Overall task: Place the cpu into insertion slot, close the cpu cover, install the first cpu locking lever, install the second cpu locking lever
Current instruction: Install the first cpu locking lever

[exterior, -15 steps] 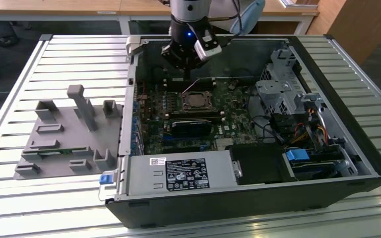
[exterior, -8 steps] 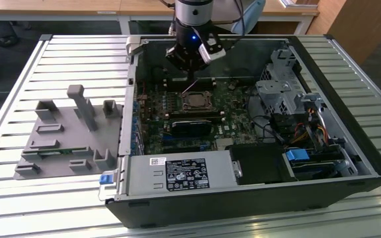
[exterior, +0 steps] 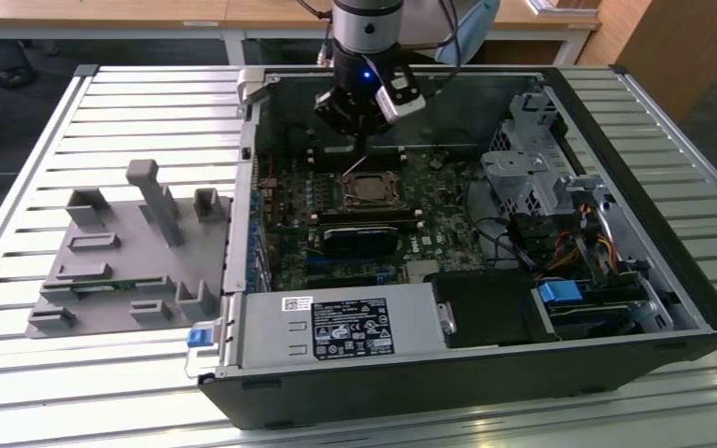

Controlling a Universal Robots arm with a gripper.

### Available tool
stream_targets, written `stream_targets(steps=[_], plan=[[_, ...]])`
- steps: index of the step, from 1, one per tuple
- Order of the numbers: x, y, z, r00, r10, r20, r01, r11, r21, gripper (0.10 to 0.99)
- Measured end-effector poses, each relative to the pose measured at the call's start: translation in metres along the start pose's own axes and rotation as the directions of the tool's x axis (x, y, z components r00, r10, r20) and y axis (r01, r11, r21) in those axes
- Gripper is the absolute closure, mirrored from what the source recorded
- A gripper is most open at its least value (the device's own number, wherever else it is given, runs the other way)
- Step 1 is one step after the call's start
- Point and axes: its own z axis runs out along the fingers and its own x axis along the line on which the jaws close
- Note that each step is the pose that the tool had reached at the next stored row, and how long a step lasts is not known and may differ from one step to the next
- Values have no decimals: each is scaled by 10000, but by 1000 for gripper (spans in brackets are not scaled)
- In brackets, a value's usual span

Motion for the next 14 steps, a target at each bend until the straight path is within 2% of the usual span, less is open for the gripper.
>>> stream_targets(steps=[5,14], plan=[[-22,19,27,10000,-1,1,1,10000,11,980],[-110,39,47,10000,0,0,0,10000,12,980]])
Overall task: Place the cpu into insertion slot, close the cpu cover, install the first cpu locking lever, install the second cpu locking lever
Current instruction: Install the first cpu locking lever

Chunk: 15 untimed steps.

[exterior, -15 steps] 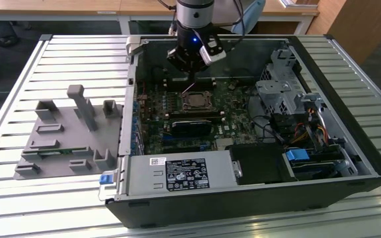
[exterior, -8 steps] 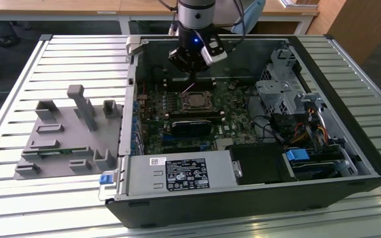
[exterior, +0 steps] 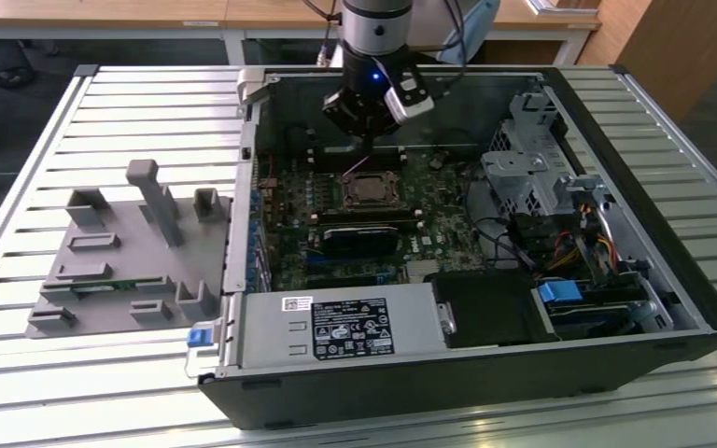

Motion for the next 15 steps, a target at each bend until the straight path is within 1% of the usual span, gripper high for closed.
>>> stream_targets(steps=[7,11,15], plan=[[-62,8,51,10000,0,-3,0,10000,0,980],[-92,9,100,10000,0,-15,0,10000,0,980],[-100,6,160,10000,1,-19,-1,10000,0,980]])
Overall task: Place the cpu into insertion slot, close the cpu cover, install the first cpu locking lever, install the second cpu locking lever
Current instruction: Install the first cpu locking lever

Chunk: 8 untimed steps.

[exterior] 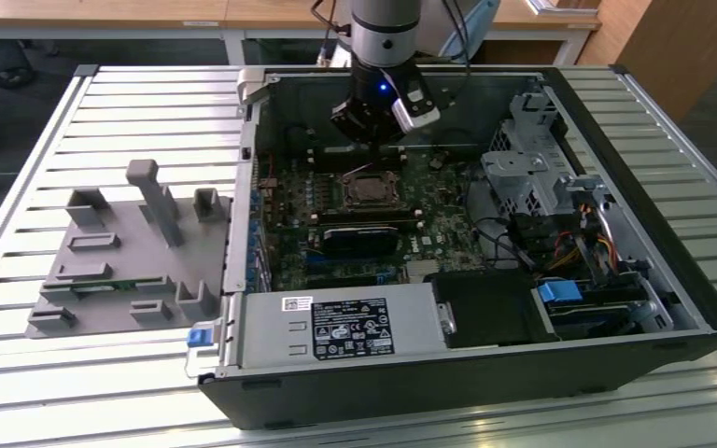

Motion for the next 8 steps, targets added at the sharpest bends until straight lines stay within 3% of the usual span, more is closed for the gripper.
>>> stream_targets(steps=[8], plan=[[-53,6,47,10000,0,-7,0,10000,0,980]])
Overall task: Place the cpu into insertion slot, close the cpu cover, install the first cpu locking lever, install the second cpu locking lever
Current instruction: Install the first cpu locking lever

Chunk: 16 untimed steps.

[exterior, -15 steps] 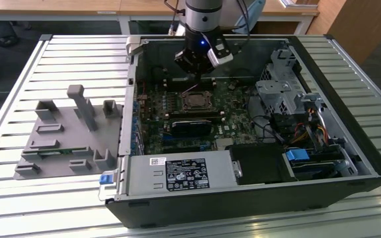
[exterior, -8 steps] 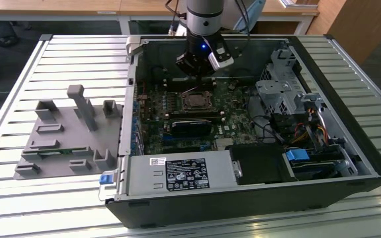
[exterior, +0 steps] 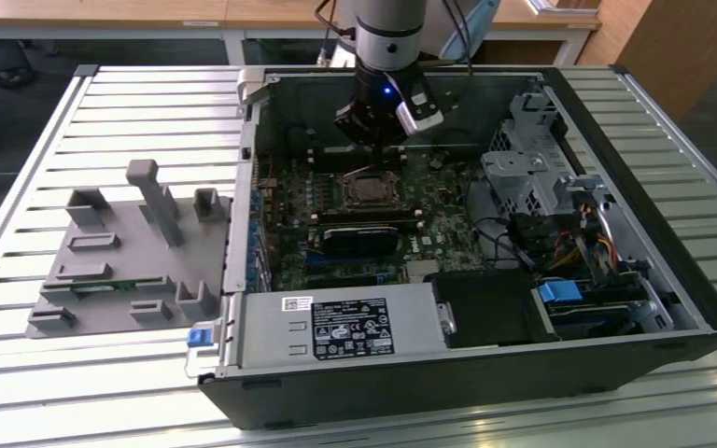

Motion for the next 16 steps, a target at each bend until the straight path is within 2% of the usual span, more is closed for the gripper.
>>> stream_targets(steps=[10,16], plan=[[-47,1,71,10000,0,0,0,10000,1,980],[-48,-1,115,10000,0,0,0,10000,1,980]])
